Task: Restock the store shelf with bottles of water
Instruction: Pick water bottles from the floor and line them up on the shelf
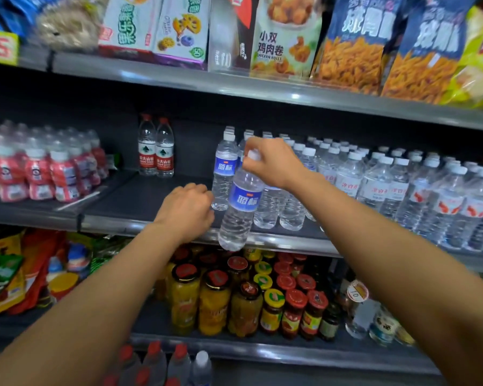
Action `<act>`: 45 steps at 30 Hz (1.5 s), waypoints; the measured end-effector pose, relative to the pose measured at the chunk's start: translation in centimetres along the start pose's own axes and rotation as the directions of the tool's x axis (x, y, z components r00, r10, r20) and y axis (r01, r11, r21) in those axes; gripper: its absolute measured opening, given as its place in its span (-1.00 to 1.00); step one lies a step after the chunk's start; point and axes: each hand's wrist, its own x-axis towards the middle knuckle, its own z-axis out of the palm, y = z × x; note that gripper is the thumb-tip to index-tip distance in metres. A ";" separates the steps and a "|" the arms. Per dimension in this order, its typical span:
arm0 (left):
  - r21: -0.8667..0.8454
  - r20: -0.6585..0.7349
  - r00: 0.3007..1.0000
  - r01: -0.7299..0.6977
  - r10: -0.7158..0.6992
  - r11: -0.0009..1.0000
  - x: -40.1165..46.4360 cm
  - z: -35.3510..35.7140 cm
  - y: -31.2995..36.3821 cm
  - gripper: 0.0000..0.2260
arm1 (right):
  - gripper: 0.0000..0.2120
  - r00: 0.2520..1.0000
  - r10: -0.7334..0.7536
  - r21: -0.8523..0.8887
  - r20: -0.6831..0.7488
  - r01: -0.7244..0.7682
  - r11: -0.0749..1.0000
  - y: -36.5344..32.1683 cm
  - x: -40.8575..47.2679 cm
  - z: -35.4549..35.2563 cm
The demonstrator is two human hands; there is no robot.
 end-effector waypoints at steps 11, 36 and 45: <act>-0.027 0.024 0.999 -0.026 0.027 0.999 4.1 3.4 -2.0 -0.70 | -0.80 0.998 0.036 -0.151 0.060 -0.027 0.988 3.7 7.2 2.8; -0.056 0.024 0.992 -0.124 0.125 0.991 6.6 5.6 -2.6 -0.70 | -0.67 0.956 0.245 -0.337 0.160 -0.180 0.924 4.1 10.2 4.1; -0.054 0.016 0.990 -0.141 0.142 0.989 6.5 4.3 -2.7 -0.71 | -0.59 0.949 0.277 -0.350 0.154 -0.210 0.913 3.2 9.3 4.1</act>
